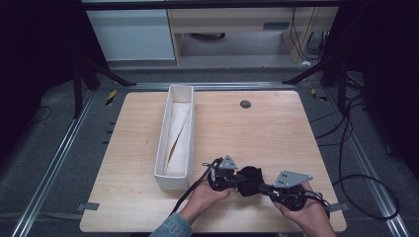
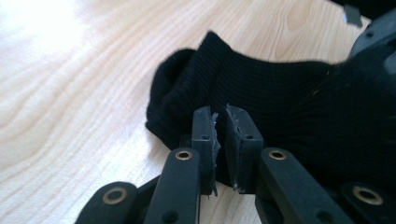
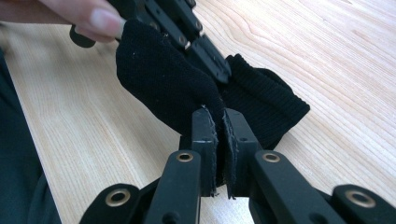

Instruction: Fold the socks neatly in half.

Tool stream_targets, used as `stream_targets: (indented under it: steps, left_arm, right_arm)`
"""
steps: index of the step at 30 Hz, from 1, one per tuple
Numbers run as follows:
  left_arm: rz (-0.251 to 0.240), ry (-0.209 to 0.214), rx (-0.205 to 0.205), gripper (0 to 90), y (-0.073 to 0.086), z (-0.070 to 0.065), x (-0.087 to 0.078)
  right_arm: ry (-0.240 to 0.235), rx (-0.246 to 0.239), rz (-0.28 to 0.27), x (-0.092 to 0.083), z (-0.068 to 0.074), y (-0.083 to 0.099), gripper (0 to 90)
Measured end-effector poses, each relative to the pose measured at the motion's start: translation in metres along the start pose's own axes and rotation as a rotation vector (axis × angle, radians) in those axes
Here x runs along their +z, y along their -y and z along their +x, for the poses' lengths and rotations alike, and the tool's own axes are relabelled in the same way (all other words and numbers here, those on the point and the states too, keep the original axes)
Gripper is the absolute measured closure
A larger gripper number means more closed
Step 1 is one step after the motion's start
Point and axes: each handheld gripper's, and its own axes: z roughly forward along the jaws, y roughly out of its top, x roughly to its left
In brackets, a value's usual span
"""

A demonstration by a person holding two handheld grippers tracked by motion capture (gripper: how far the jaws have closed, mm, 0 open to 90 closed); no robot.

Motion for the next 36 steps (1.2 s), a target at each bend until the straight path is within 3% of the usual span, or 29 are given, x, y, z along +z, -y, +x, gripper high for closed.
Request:
stream_targets:
  steps: [12, 22, 26, 36]
  left_arm:
    - [0.027, 0.015, -0.023, 83.6, 0.005, 0.004, 0.011]
    - [0.032, 0.018, -0.037, 84.8, 0.005, 0.005, 0.012]
    - [0.040, 0.017, -0.040, 86.1, 0.005, 0.007, 0.013]
    - [0.049, 0.010, -0.039, 86.2, 0.004, 0.007, 0.013]
  right_arm:
    - [0.009, 0.051, -0.014, -0.001, -0.006, 0.000, 84.6]
    - [0.042, 0.108, -0.024, 0.006, -0.022, -0.009, 84.6]
    - [0.062, 0.116, -0.011, 0.011, -0.029, -0.015, 84.5]
    - [0.052, 0.104, 0.057, 0.032, -0.043, -0.023, 84.4]
